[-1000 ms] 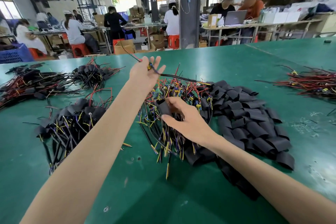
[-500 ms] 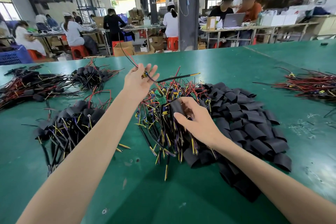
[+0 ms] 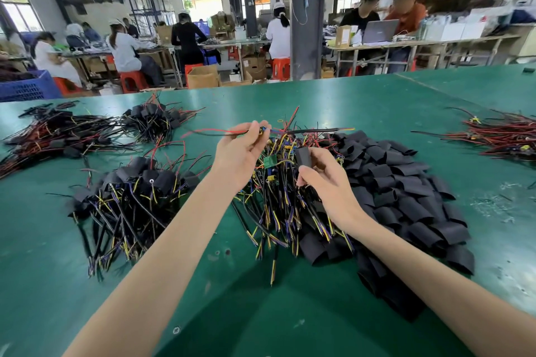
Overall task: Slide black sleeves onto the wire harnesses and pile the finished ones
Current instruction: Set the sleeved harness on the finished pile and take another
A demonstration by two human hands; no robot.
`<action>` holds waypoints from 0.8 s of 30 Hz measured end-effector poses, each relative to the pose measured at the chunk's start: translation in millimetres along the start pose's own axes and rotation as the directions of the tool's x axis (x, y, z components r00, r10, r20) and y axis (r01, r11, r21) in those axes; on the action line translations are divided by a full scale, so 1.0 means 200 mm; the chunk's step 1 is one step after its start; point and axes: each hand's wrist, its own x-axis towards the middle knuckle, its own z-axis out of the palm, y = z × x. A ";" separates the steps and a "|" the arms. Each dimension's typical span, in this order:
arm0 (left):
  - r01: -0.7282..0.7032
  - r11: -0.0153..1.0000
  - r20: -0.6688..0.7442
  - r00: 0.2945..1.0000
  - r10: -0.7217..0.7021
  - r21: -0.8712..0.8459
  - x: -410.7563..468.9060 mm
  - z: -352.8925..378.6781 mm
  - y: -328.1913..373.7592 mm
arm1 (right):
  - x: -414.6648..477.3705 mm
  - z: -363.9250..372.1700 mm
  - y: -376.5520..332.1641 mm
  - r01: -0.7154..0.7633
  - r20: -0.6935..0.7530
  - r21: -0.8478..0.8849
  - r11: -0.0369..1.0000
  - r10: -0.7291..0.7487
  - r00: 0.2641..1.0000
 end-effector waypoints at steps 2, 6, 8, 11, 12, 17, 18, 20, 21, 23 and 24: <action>-0.031 0.999 0.013 0.999 0.031 -0.009 0.00 -0.01 -0.02 | 0.00 0.00 0.00 0.001 0.011 -0.001 1.000 -0.001 1.000; -0.258 0.937 -0.031 0.962 0.272 0.237 0.03 -0.04 -0.06 | -0.02 0.02 0.00 0.016 0.057 -0.027 1.000 -0.014 0.998; -0.371 0.821 -0.026 0.905 0.424 0.434 0.06 -0.05 -0.05 | -0.03 0.02 0.00 0.016 0.085 -0.047 0.999 -0.012 0.996; -0.444 0.661 0.027 0.841 0.540 0.604 0.11 -0.06 -0.01 | -0.04 0.01 0.01 0.009 0.086 -0.071 0.997 -0.002 0.996; -0.449 0.637 0.032 0.832 0.554 0.627 0.12 -0.06 0.00 | -0.04 0.01 0.01 0.005 0.083 -0.077 0.997 0.002 0.997; -0.398 0.673 -0.063 0.832 0.551 0.623 0.19 -0.03 0.00 | -0.04 0.01 0.01 0.002 0.095 -0.101 0.995 0.008 0.995; -0.390 0.690 -0.089 0.832 0.548 0.609 0.19 -0.03 -0.01 | -0.03 0.01 0.02 0.002 0.096 -0.099 0.995 0.007 0.995; -0.371 0.728 -0.121 0.843 0.525 0.576 0.19 -0.04 -0.02 | -0.03 0.00 0.02 0.003 0.095 -0.089 0.996 0.005 0.995; -0.357 0.759 -0.133 0.856 0.499 0.545 0.19 -0.05 -0.03 | -0.02 -0.01 0.03 0.001 0.097 -0.077 0.997 0.006 0.995; -0.328 0.830 -0.139 0.893 0.428 0.451 0.17 -0.06 -0.03 | -0.02 -0.02 0.04 -0.001 0.092 -0.034 0.999 0.004 0.996; -0.316 0.858 -0.128 0.909 0.396 0.405 0.16 -0.06 -0.02 | -0.02 -0.03 0.04 -0.001 0.079 0.000 1.000 0.001 0.997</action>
